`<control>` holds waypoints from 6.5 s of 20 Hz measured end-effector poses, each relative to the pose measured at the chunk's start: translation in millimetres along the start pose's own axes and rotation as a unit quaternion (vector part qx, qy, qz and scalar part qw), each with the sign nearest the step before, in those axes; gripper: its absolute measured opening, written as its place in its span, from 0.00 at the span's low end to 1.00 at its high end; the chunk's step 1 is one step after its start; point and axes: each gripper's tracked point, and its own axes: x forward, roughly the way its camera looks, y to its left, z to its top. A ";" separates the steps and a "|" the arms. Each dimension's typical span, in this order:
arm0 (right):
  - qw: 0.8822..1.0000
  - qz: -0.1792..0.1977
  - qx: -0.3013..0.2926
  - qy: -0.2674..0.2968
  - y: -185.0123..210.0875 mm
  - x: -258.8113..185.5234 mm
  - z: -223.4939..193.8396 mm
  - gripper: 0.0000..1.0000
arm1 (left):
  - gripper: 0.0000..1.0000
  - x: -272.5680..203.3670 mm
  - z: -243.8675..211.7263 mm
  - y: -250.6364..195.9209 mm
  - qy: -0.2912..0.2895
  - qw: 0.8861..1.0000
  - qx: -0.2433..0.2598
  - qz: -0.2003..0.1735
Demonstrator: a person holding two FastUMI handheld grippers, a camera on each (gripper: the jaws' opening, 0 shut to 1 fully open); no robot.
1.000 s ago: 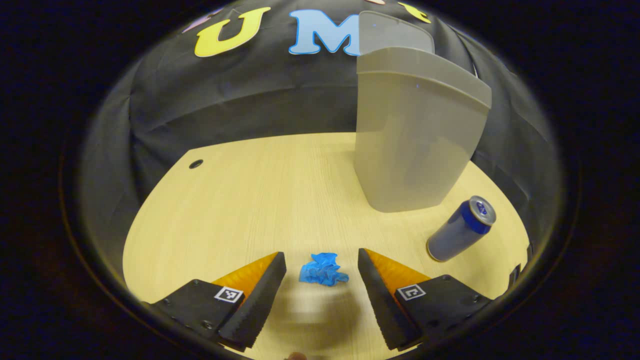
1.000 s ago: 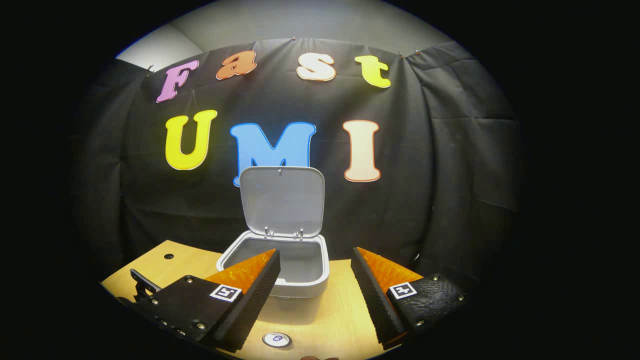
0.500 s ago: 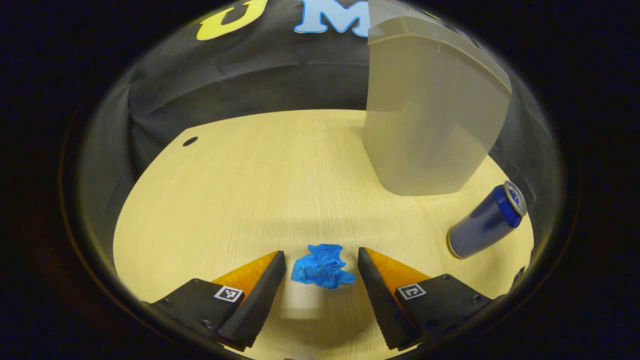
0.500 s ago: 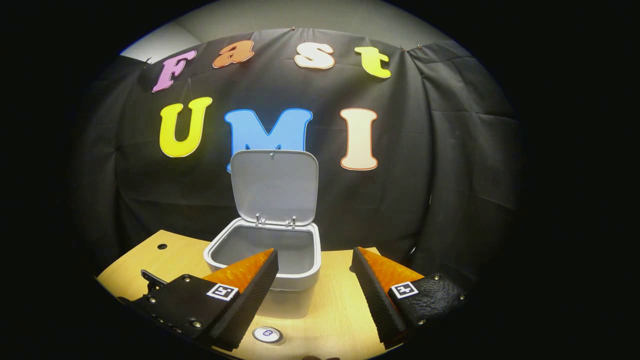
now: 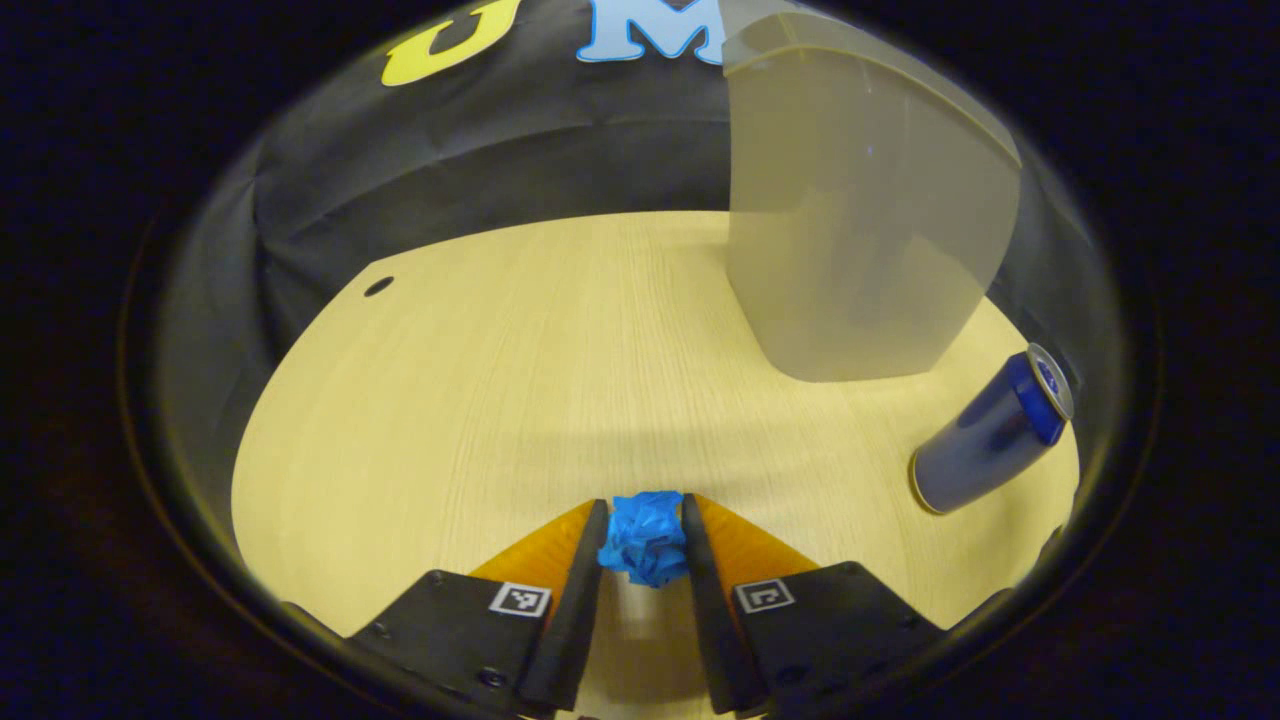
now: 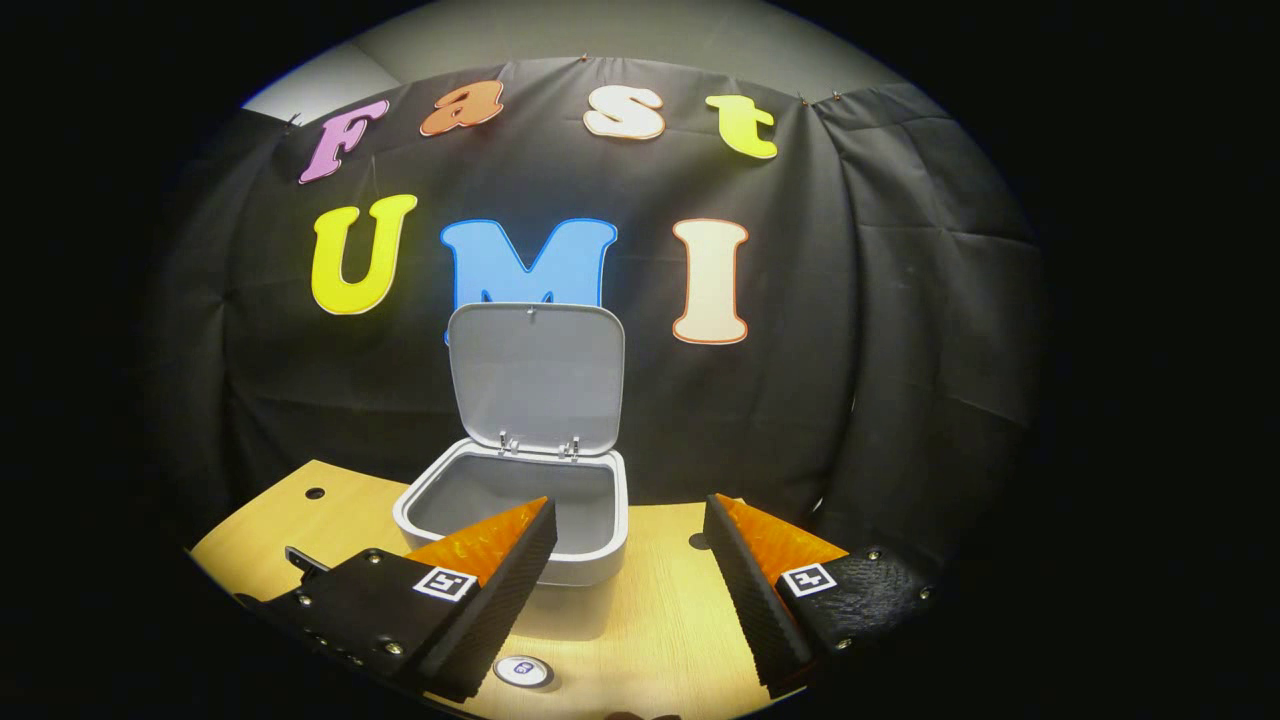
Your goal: Press the lid of the desktop garbage bin to open it, pick up the crumpled paper on the desktop and throw it into the bin, then pick up the pop can on the desktop and drop it into the bin, and finally close the garbage bin lid.
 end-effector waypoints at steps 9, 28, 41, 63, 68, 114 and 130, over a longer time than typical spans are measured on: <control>1.000 0.011 -0.008 -0.004 6.5 -4.7 -0.2 0.95 | 0.36 -23.4 31.9 3.6 -0.035 0.999 0.002 0.012; 0.999 0.023 0.030 -0.004 5.5 -27.3 -18.0 0.95 | 0.34 -142.5 240.4 -28.8 -0.252 0.967 0.007 -0.022; 0.998 -0.022 0.059 0.015 -38.1 -44.0 -43.0 0.95 | 0.36 -165.7 326.3 -109.0 -0.327 0.940 0.065 -0.074; 0.997 0.008 0.050 0.064 -13.8 -38.2 -81.8 0.95 | 0.83 -153.3 329.5 -94.0 -0.322 0.943 0.050 -0.067; 0.995 0.045 0.041 0.084 14.5 -30.7 -101.7 0.95 | 0.78 -158.7 315.7 -54.7 -0.311 0.949 0.033 -0.034; 0.945 0.151 -0.021 0.289 109.5 -3.8 -265.7 0.86 | 0.86 -215.5 215.2 102.2 -0.271 0.956 -0.058 0.093; 0.973 0.187 0.026 0.130 118.5 -21.2 -89.3 0.86 | 0.82 -204.6 213.9 85.9 -0.263 0.961 -0.052 0.070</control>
